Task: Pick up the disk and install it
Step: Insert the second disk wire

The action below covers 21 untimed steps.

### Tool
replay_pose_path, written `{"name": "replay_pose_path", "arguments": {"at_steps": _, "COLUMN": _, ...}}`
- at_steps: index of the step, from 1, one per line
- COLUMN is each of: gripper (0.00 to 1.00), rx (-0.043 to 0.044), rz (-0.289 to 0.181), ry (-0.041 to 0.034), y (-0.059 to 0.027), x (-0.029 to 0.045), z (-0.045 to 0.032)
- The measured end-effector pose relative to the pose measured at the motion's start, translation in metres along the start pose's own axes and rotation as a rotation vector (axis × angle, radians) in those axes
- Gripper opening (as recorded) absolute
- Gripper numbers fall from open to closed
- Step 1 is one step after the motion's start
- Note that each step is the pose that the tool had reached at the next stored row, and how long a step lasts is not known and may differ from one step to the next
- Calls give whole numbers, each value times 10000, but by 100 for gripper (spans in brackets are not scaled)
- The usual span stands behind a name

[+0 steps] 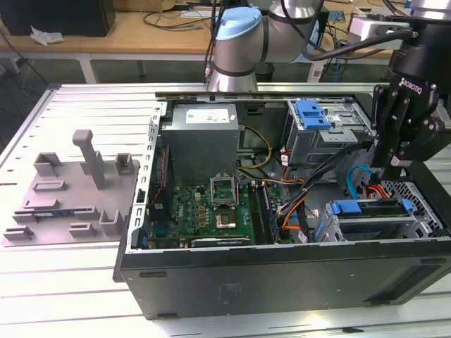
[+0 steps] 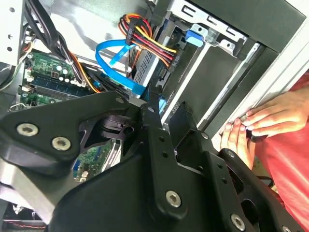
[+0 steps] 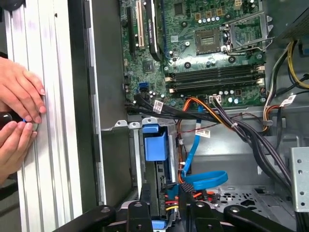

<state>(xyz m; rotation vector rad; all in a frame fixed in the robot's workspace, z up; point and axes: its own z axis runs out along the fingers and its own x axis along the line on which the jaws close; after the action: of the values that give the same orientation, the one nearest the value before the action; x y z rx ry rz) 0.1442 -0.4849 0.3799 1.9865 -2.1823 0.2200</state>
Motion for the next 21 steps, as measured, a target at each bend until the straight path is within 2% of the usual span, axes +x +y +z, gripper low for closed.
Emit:
{"name": "replay_pose_path", "arguments": {"at_steps": 10, "gripper": 36, "rx": 1, "rz": 0, "ry": 2, "y": -1, "x": -3, "z": 55}}
{"name": "replay_pose_path", "arguments": {"at_steps": 11, "gripper": 35, "rx": 0, "rz": 0, "ry": 1, "y": -2, "x": -4, "z": 59}}
{"name": "replay_pose_path", "arguments": {"at_steps": 12, "gripper": 27, "rx": 1, "rz": 0, "ry": 0, "y": -2, "x": -5, "z": 63}}
{"name": "replay_pose_path", "arguments": {"at_steps": 19, "gripper": 27, "rx": 37, "rz": -105, "ry": -3, "y": 23, "x": -14, "z": 91}}
{"name": "replay_pose_path", "arguments": {"at_steps": 21, "gripper": 27, "rx": 74, "rz": -125, "ry": -127, "y": 24, "x": -14, "z": 91}}
